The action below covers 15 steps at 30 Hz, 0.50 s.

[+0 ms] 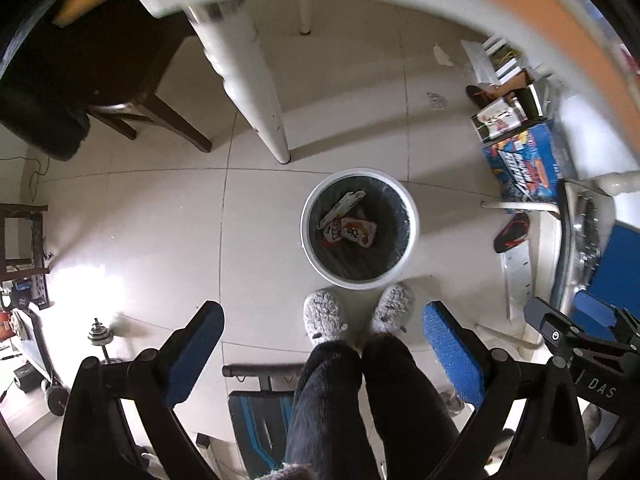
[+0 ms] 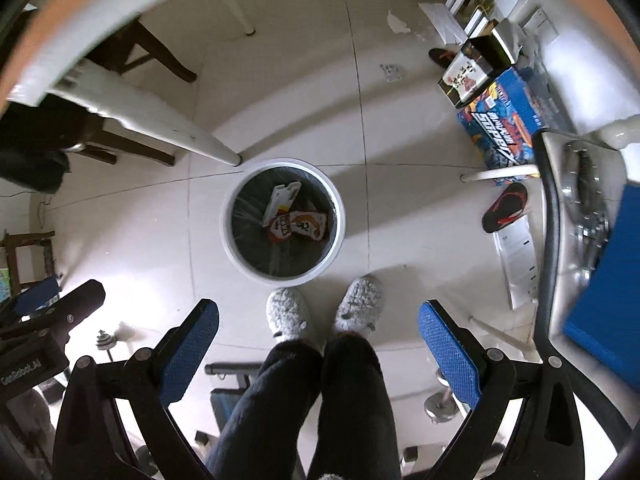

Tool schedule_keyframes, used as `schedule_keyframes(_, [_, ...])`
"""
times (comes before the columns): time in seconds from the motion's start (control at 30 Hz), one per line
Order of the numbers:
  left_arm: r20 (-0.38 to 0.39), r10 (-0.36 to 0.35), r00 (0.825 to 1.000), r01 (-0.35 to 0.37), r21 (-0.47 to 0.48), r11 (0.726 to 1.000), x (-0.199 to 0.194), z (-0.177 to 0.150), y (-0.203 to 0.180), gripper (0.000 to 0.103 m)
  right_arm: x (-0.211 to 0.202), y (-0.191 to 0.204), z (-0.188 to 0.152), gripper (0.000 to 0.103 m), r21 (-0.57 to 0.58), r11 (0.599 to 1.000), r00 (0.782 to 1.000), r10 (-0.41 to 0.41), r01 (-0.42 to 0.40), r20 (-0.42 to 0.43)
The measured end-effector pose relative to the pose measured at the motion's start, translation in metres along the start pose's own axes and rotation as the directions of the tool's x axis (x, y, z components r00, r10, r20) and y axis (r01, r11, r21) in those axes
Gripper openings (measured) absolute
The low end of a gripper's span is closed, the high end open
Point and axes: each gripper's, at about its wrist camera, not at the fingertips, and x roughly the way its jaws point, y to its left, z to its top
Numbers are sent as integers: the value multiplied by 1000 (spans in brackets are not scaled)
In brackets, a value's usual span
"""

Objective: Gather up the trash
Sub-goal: 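Move both tools back up toward the table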

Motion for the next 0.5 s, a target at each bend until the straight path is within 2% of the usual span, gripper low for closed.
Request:
schedule_keyframes(0.17, [44,-15,999,15,14,1000,-71,-6,-2,102,-71,6,-14,101,23,999,999,30,-31,28])
schedule_keyframes(0.3, [113,-14,994,12,22,1000,-122,3,-9,102,-131,10,-13,101,62,994,993,89,-94,77])
schedule_keyframes(0.4, [191,-1,982,-4,28,1000,-156,21,-18,102,-174,6,2,101,90,987,983,123,-136,133])
schedule_keyframes(0.5, [261,-7,965,-1,29,1000,-182,54,-30,103,-211,-5,30,101,117,981,972,128,-154,199])
